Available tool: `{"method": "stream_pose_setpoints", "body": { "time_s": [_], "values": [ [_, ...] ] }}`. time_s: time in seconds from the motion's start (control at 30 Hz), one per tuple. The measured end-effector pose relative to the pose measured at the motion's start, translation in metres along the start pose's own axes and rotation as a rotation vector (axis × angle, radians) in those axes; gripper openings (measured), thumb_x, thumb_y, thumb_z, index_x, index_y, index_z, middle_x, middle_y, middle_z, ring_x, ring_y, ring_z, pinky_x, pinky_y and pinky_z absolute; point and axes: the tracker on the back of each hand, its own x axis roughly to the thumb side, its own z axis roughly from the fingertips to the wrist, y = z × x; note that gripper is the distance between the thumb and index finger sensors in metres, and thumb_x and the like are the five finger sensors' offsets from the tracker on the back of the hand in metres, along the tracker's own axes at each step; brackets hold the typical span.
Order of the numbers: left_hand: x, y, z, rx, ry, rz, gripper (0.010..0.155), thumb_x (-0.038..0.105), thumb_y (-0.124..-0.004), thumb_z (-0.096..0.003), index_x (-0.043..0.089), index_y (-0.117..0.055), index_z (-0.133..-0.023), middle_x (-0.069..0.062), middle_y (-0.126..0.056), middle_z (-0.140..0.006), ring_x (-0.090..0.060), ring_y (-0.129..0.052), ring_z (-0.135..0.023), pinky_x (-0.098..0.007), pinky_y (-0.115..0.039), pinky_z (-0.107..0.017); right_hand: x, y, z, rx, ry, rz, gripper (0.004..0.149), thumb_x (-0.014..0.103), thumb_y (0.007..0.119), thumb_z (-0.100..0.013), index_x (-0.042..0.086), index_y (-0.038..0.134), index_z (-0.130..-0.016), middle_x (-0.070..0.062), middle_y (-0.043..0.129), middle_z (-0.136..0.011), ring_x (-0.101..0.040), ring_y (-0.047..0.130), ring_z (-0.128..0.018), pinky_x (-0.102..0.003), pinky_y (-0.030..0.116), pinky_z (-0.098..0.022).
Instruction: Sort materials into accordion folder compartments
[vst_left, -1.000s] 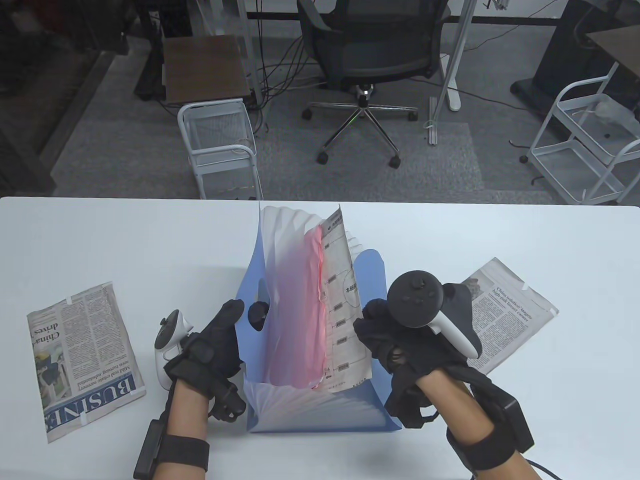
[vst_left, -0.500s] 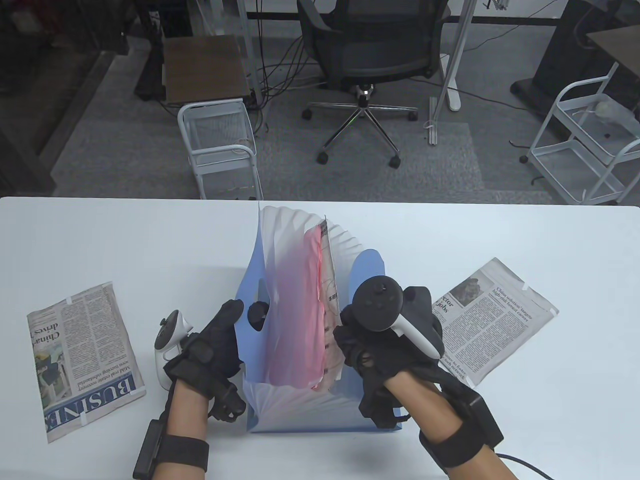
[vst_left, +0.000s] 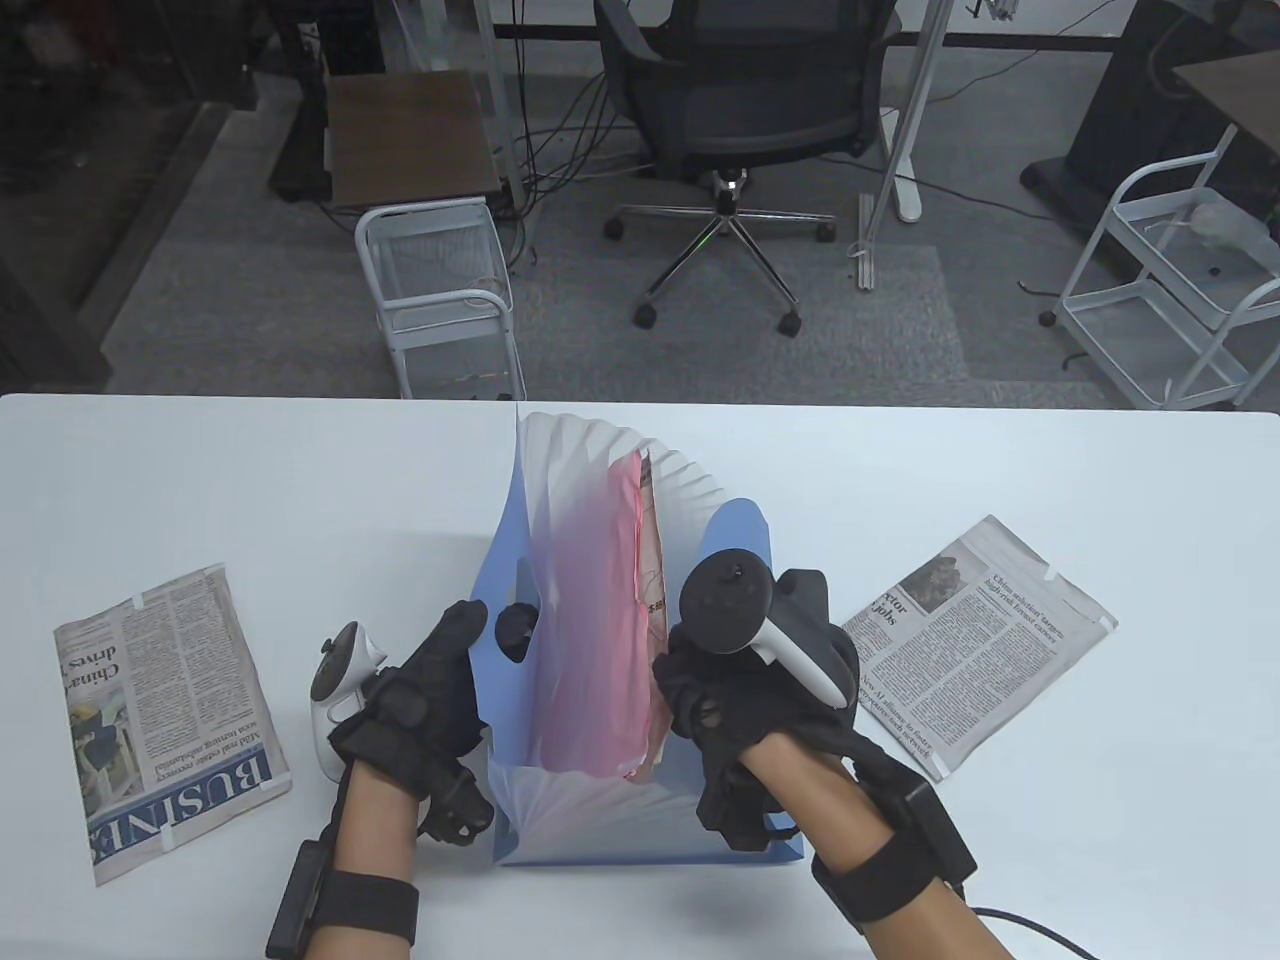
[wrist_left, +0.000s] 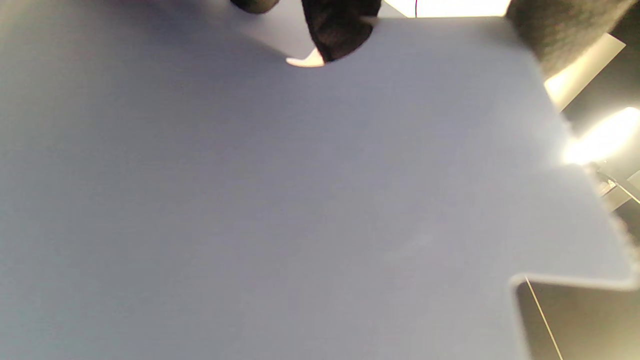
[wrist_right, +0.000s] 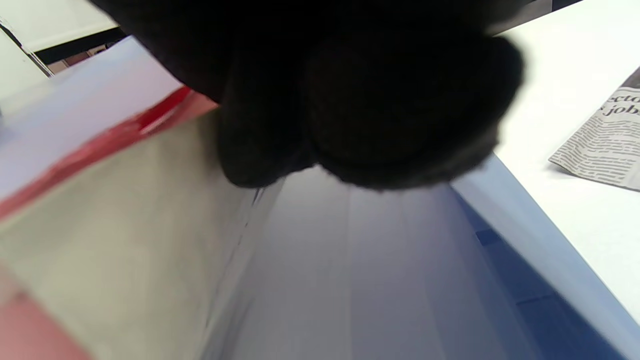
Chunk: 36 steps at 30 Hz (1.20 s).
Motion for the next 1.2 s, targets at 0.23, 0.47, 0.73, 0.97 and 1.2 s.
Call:
{"method": "stream_pose_setpoints", "body": {
  "time_s": [0.23, 0.47, 0.73, 0.97, 1.2],
  "values": [
    [-0.001, -0.001, 0.0, 0.005, -0.006, 0.008, 0.074, 0.071, -0.069, -0.0616, 0.012, -0.061, -0.105, -0.034, -0.01, -0.122, -0.066, -0.008, -0.101, -0.071, -0.035, -0.066, 0.007, 0.007, 0.001, -0.01, -0.005, 0.077, 0.04, 0.032, 0.088, -0.056, 0.007, 0.083, -0.086, -0.001, 0.105, -0.043, -0.025, 0.104, -0.015, -0.022, 0.086, -0.002],
    [-0.002, -0.002, 0.0, 0.006, -0.009, 0.017, 0.074, 0.071, -0.069, -0.0617, 0.012, -0.061, -0.105, -0.034, -0.01, -0.122, -0.065, -0.008, -0.101, -0.071, -0.034, -0.066, 0.007, 0.007, 0.0, 0.009, -0.01, 0.065, 0.039, 0.033, 0.088, -0.056, 0.006, 0.083, -0.085, 0.0, 0.106, -0.043, -0.025, 0.104, -0.015, -0.022, 0.086, -0.002],
    [-0.002, -0.001, 0.001, 0.003, -0.009, 0.014, 0.074, 0.071, -0.069, -0.0617, 0.012, -0.061, -0.105, -0.034, -0.01, -0.122, -0.066, -0.008, -0.101, -0.071, -0.034, -0.066, -0.007, -0.009, 0.012, 0.006, -0.036, -0.022, 0.048, 0.043, 0.081, -0.059, 0.006, 0.081, -0.09, -0.004, 0.105, -0.049, -0.03, 0.103, -0.017, -0.024, 0.086, -0.005],
    [-0.002, 0.001, 0.002, 0.002, -0.012, 0.021, 0.074, 0.071, -0.068, -0.0618, 0.011, -0.061, -0.105, -0.034, -0.01, -0.122, -0.066, -0.009, -0.101, -0.071, -0.034, -0.066, -0.045, -0.051, 0.025, -0.135, 0.007, -0.13, 0.044, 0.043, 0.078, -0.061, 0.01, 0.081, -0.09, -0.006, 0.104, -0.053, -0.035, 0.103, -0.023, -0.028, 0.087, -0.01],
    [-0.002, 0.002, 0.001, -0.001, -0.008, 0.012, 0.074, 0.071, -0.068, -0.0619, 0.012, -0.061, -0.105, -0.034, -0.01, -0.122, -0.066, -0.009, -0.101, -0.071, -0.035, -0.066, -0.129, -0.071, 0.012, -0.361, 0.312, 0.013, 0.052, 0.048, 0.074, -0.061, 0.012, 0.074, -0.098, -0.015, 0.097, -0.073, -0.045, 0.099, -0.046, -0.038, 0.089, -0.028]
  ]
}}
